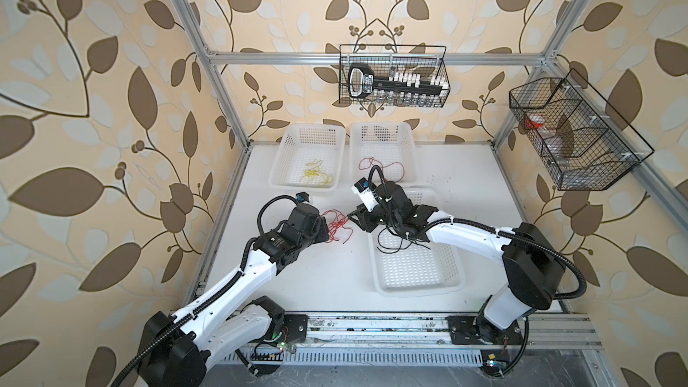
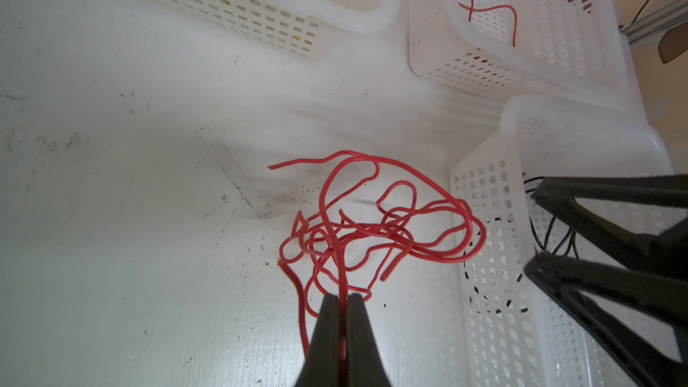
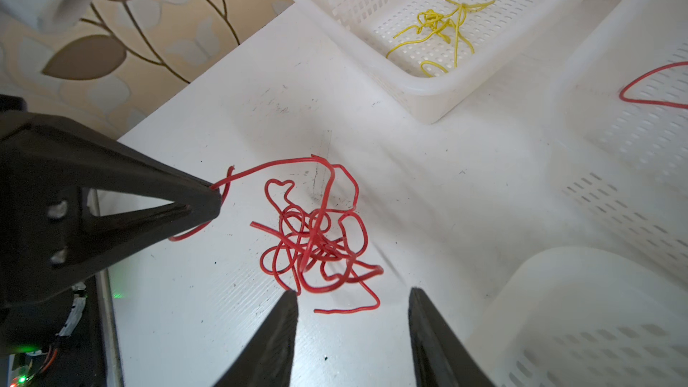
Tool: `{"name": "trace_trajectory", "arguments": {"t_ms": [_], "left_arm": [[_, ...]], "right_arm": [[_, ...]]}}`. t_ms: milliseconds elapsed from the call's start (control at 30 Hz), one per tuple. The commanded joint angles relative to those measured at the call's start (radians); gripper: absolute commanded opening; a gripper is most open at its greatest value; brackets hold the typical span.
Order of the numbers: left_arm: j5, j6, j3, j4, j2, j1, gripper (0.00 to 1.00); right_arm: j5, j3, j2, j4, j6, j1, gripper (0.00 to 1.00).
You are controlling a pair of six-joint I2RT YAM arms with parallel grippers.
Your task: Untangle the cables
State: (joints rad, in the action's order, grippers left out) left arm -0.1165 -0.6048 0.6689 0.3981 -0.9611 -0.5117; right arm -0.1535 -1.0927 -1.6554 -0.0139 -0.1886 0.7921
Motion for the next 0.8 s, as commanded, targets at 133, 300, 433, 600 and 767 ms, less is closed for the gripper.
{"name": "trace_trajectory", "arguments": {"t_ms": [133,300,433,600,767], "left_arm": [[-0.033,0.012,0.016,-0.01,0.045,-0.008,0.0],[-0.021,0.01,0.011,-0.023,0.061,-0.008,0.0],[-0.008,0.011,0.01,-0.033,0.073,-0.008,0.0],[0.004,0.01,0.002,-0.043,0.084,-0.008,0.0],[0.013,0.01,0.003,-0.051,0.094,-0.008,0.0]], "right_arm": [[-0.083,-0.019,-0.003,0.014,-0.085,0.009,0.49],[-0.08,-0.029,-0.009,0.024,-0.116,0.009,0.48],[-0.106,-0.038,-0.022,0.004,-0.138,0.009,0.45],[-0.134,-0.058,-0.048,-0.015,-0.162,0.009,0.4],[-0.153,-0.075,-0.072,-0.021,-0.176,0.009,0.34]]}}
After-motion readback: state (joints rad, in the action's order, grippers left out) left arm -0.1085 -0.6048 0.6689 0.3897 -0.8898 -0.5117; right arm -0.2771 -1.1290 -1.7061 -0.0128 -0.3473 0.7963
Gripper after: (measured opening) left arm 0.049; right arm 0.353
